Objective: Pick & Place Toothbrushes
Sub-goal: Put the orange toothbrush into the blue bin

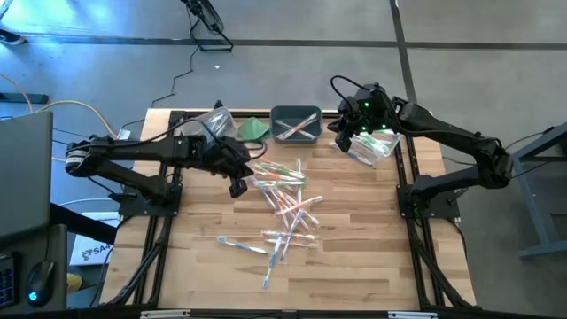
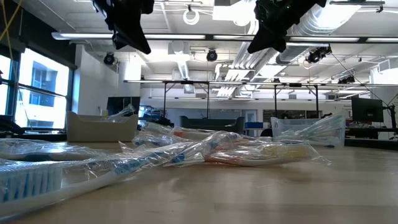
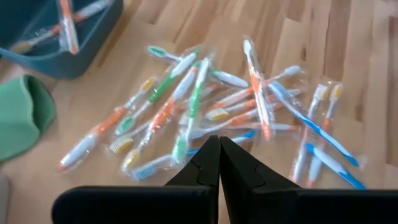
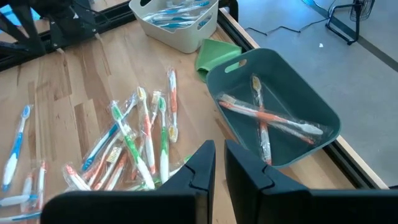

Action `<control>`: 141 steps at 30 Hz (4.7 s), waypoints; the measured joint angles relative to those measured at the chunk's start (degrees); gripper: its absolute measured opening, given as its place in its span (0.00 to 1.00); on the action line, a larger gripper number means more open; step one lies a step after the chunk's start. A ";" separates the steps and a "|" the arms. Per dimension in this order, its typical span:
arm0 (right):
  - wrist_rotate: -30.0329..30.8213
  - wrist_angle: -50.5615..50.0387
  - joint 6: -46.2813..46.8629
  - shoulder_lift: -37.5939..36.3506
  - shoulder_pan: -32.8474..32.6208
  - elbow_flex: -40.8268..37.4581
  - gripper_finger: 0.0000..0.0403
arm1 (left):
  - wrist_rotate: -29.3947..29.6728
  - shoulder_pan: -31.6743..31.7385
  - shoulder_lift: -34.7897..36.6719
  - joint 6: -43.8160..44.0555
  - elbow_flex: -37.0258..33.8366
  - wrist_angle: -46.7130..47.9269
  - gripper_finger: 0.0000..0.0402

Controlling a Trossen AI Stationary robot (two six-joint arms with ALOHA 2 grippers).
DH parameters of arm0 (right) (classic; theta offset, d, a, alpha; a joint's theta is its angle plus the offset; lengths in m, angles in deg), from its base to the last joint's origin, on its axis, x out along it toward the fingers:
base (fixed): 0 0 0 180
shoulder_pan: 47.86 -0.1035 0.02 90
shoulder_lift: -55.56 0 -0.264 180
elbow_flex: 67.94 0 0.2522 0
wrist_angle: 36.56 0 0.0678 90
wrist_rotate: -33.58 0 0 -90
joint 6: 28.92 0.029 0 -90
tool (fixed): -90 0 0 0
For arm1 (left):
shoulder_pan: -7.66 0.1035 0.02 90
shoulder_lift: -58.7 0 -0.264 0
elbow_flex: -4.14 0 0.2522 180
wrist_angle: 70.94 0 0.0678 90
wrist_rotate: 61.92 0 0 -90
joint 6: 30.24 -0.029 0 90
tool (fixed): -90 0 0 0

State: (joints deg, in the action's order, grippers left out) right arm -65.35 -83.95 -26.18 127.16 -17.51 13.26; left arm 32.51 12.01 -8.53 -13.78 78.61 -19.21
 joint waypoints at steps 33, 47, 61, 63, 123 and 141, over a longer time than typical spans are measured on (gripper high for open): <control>-0.22 -0.04 -1.02 0.00 -11.85 0.00 0.07 | 5.33 3.54 -0.02 -8.71 -0.02 -11.36 0.00; -0.23 -0.07 -1.03 1.19 -17.52 0.01 0.07 | 5.20 4.26 -0.06 -5.34 -0.04 -13.66 0.00; 0.06 -0.04 -4.41 10.26 -21.40 0.02 0.10 | 5.22 4.27 -0.07 -3.94 -0.04 -14.35 0.00; 0.03 -0.04 -6.92 11.77 -22.24 0.02 0.14 | 5.22 4.27 -0.07 -4.02 -0.04 -14.34 0.00; 6.91 1.16 -13.38 35.82 -30.36 0.00 0.06 | 5.27 4.27 -0.07 -4.14 -0.04 -13.85 0.00; 6.32 -3.49 -15.44 32.98 -30.23 0.02 0.02 | 5.20 4.25 -0.07 -3.96 -0.04 -13.83 0.00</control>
State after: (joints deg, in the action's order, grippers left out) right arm -59.03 -87.44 -41.62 160.14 -47.74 13.28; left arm 37.71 16.26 -8.59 -17.75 78.56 -33.04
